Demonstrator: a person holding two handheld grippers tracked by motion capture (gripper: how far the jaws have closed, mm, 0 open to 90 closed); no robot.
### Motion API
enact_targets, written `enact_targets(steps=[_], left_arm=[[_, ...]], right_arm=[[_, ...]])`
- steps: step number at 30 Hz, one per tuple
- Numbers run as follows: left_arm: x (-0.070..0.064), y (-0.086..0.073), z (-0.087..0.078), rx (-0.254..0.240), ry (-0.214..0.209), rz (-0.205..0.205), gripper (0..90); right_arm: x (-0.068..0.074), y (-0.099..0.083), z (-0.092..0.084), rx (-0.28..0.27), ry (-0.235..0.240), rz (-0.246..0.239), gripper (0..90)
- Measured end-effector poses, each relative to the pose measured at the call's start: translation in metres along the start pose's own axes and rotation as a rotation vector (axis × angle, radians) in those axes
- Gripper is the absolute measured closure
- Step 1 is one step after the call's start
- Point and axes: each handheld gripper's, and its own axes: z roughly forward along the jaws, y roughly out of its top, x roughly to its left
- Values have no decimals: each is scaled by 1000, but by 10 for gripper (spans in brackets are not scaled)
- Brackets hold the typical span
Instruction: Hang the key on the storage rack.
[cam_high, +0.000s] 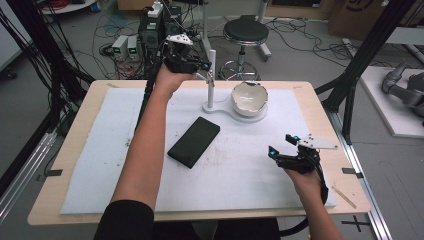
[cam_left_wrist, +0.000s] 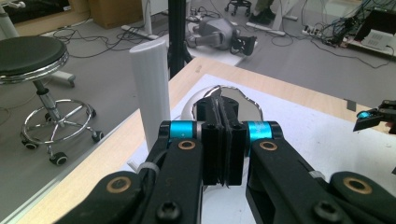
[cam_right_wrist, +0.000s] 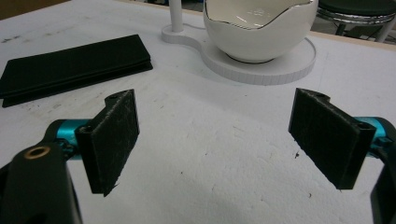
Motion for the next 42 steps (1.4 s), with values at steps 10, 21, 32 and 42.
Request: enact_targets(steps=[10, 21, 32, 42], left_arm=[[3, -2, 1, -4, 76, -7, 708], [-15, -24, -38, -28, -13, -93, 420], [-62, -80, -80, 18, -24, -50, 260], [-101, -141, -108, 108, 9, -12, 216]], right_arm=[[1, 0, 0, 1, 2, 2, 163], [1, 1, 0, -4, 12, -6, 163], [0, 0, 0, 3, 7, -1, 163], [-2, 0, 0, 6, -4, -1, 163]])
